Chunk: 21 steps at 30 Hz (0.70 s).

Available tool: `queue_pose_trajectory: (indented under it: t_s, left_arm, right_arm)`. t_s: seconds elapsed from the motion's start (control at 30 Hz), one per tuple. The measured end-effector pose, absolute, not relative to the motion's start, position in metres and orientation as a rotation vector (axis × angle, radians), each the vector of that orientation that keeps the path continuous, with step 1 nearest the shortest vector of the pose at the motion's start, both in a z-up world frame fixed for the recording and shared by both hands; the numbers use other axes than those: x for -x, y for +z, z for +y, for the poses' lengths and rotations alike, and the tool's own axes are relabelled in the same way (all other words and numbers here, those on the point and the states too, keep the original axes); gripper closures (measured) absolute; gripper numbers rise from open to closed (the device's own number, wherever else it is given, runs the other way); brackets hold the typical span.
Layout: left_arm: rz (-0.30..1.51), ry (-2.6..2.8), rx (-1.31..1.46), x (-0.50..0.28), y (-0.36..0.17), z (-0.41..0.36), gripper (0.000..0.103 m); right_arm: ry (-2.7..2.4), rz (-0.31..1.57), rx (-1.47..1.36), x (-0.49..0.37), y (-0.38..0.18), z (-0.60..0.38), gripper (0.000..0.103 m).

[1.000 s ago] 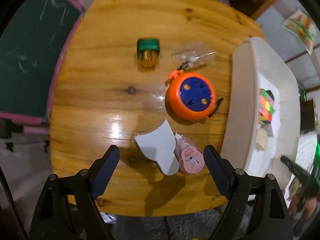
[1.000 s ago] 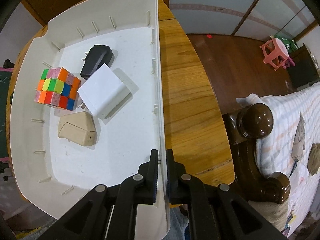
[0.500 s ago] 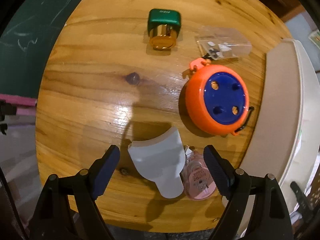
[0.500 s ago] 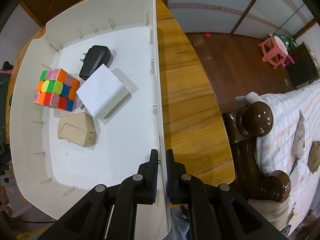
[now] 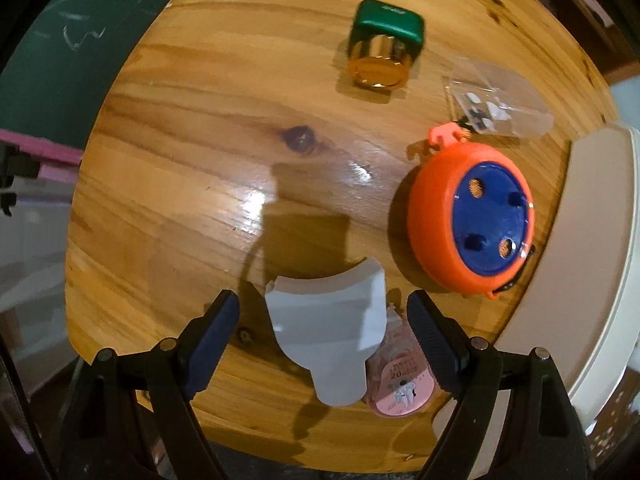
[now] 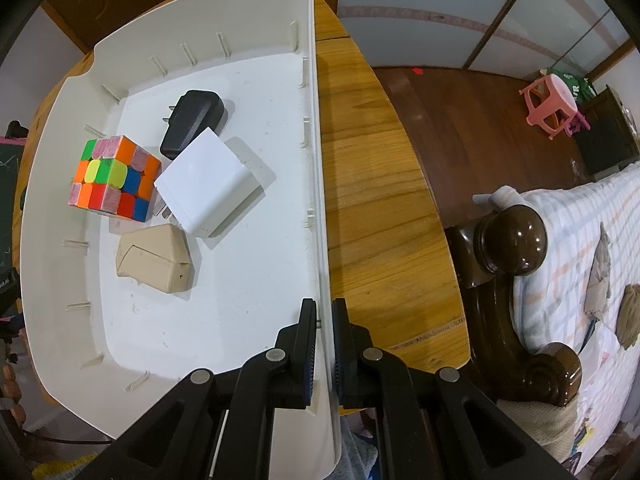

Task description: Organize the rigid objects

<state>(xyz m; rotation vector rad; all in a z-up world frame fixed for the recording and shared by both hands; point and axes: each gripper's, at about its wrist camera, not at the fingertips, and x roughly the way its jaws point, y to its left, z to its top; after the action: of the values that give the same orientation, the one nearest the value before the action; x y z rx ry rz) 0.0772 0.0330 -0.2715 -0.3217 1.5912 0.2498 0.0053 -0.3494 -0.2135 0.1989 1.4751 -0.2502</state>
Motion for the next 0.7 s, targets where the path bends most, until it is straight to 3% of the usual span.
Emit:
queue_pose_trajectory:
  t_s: [0.7]
  left_arm:
    - [1.549, 0.369, 0.514, -0.055, -0.289, 0.078, 0.024]
  right_arm:
    - [-0.222, 1.47, -0.195, -0.002, -0.213, -0.349, 0.095]
